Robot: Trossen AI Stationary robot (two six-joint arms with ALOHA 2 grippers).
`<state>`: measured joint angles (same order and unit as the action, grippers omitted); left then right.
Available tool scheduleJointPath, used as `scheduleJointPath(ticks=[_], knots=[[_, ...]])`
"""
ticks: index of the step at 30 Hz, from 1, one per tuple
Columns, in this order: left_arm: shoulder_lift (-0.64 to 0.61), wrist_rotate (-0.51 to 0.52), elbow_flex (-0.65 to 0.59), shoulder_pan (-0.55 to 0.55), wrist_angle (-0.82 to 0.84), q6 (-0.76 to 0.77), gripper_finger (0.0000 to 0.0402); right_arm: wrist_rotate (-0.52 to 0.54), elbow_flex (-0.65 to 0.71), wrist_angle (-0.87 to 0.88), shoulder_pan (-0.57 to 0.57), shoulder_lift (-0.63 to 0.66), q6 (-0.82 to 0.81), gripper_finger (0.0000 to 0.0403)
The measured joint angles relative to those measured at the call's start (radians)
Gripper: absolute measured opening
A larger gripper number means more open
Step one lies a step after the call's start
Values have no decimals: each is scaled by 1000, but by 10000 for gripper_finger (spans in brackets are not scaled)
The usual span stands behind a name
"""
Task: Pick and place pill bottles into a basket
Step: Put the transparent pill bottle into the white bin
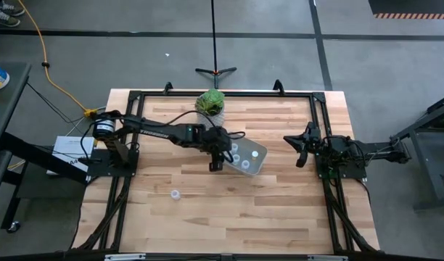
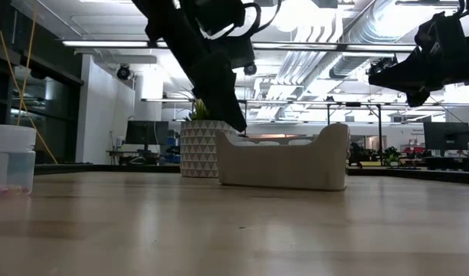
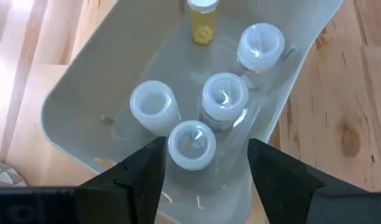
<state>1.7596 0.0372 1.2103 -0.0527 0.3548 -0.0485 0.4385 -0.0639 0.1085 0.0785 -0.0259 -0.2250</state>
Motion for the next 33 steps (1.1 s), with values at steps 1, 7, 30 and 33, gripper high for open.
scheduleJointPath(ticks=[1, 7, 30, 33], knots=[[-1, 0, 14, 0, 20, 0, 258, 0, 0, 0, 0, 0, -1, 2], [-44, -91, 195, 2, 310, 5, 242, 0, 0, -1, 0, 0, -2, 2], [-83, -44, 161, 338, 880, 484, 232, 0, 0, 0, 0, 0, 1, 2], [-99, -62, 114, 385, 860, 509, 232, 1, 0, -1, 0, -1, 1, 3]])
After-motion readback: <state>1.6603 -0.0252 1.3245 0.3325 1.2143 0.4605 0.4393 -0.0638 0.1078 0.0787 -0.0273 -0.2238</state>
